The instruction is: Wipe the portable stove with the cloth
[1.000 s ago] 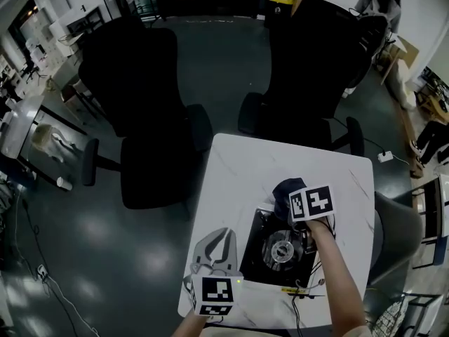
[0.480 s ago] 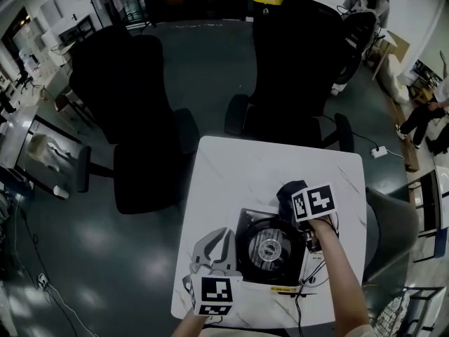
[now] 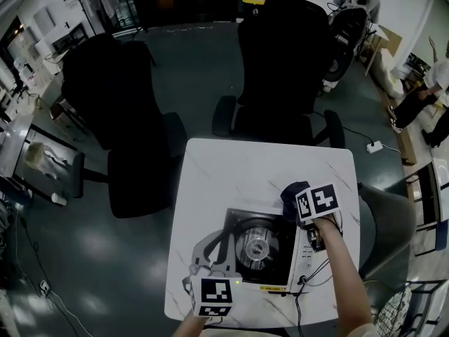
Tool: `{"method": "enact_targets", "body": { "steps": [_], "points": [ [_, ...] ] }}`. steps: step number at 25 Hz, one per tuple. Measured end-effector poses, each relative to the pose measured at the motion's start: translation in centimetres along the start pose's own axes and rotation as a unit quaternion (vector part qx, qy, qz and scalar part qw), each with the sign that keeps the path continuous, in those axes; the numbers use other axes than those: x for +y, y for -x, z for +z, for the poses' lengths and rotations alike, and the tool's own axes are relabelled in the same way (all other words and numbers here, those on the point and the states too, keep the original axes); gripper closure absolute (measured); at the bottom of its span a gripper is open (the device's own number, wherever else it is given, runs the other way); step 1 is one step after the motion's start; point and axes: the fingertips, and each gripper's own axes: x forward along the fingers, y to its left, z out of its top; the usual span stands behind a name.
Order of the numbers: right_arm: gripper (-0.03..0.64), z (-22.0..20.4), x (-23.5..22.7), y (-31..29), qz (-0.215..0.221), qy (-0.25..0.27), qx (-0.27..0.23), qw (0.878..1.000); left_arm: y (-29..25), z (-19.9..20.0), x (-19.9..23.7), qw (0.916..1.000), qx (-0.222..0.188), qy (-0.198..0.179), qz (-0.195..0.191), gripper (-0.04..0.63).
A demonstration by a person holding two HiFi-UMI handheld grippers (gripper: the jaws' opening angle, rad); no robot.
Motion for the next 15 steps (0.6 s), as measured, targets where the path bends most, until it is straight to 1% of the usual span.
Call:
{"method": "enact_targets", "body": {
  "steps": [6, 11, 15],
  "points": [
    [0.525, -1.1, -2.3, 0.9, -0.003, -0.023, -0.009, 1.000, -0.3, 0.5, -1.9, 1.0000, 0.001, -0.006, -0.008, 0.565],
    [0.525, -1.6, -3.2, 1.4, 0.012, -0.041, -0.017, 0.999, -0.6, 0.8, -3.4, 0.9998, 0.003, -0.011, -0.015, 0.565],
    [0.525, -1.9, -3.9, 1.8, 0.010, -0.046, -0.023, 0.999, -0.6, 1.3, -4.2, 0.9997, -0.001, -0.017, -0.016, 0.565]
  ]
}}
